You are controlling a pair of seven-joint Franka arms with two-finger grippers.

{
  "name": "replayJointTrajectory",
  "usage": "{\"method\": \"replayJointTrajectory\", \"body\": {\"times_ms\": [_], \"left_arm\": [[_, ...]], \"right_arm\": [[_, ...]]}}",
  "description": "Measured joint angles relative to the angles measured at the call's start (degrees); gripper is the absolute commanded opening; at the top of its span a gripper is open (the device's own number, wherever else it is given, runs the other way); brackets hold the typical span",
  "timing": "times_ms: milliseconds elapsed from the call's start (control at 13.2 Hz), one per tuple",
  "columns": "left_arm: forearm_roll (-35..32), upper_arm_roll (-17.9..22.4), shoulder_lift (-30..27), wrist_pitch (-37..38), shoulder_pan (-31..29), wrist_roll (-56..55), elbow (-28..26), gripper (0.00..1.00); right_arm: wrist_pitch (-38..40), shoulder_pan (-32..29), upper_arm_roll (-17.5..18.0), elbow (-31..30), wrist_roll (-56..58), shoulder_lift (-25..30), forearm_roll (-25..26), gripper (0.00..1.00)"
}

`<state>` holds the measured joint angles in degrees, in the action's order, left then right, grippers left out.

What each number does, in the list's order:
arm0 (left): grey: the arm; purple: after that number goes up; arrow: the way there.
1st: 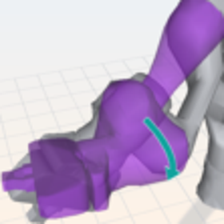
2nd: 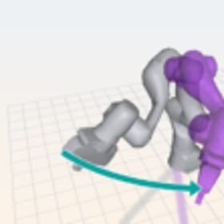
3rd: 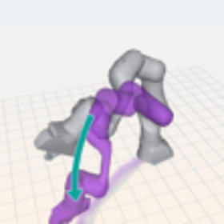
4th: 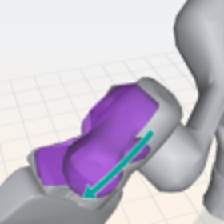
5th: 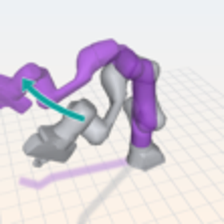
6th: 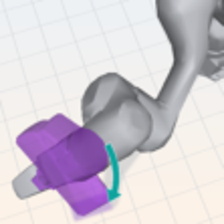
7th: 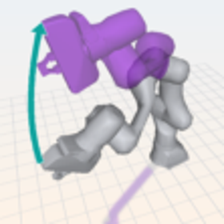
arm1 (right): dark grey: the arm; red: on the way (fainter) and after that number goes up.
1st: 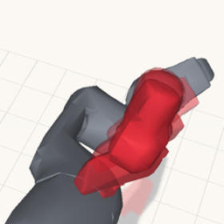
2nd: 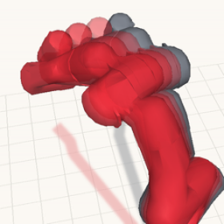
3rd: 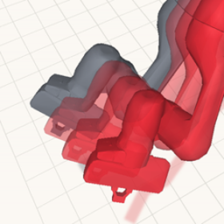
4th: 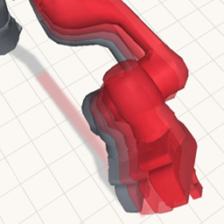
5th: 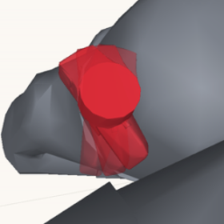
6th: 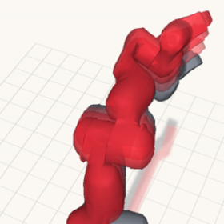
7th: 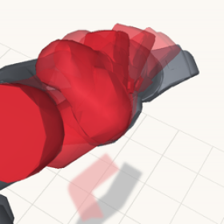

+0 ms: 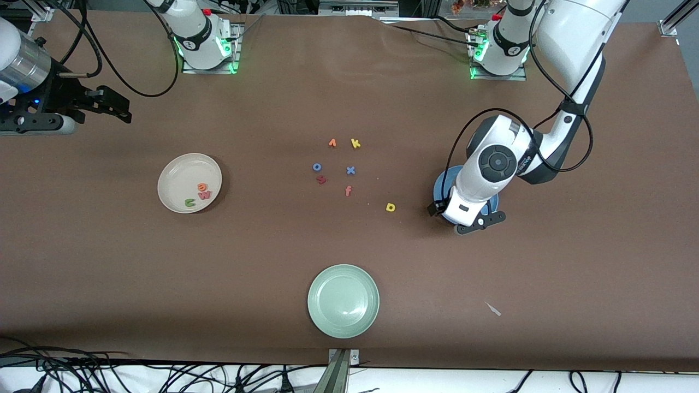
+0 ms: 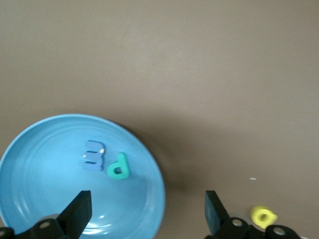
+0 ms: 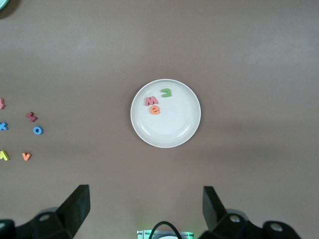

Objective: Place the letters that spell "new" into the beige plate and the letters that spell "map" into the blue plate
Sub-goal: 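Move the left gripper back to the yellow a beside the letters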

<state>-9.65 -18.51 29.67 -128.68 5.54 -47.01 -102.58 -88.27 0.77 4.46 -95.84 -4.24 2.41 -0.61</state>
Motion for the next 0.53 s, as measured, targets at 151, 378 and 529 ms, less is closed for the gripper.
{"method": "replayJointTrajectory", "body": {"times_ms": [151,378,529], "left_arm": [[0.0,-0.3,0.6,1.1,1.1,-0.6,2.7,1.00],[1.0,-0.4,3.7,2.2,2.8,-4.2,8.2,1.00],[1.7,-0.4,6.3,3.3,3.6,-7.9,11.7,1.00]], "right_arm": [[0.0,0.0,0.0,0.0,0.0,0.0,0.0,1.00],[0.0,0.0,0.0,0.0,0.0,0.0,0.0,1.00],[0.0,0.0,0.0,0.0,0.0,0.0,0.0,1.00]]}}
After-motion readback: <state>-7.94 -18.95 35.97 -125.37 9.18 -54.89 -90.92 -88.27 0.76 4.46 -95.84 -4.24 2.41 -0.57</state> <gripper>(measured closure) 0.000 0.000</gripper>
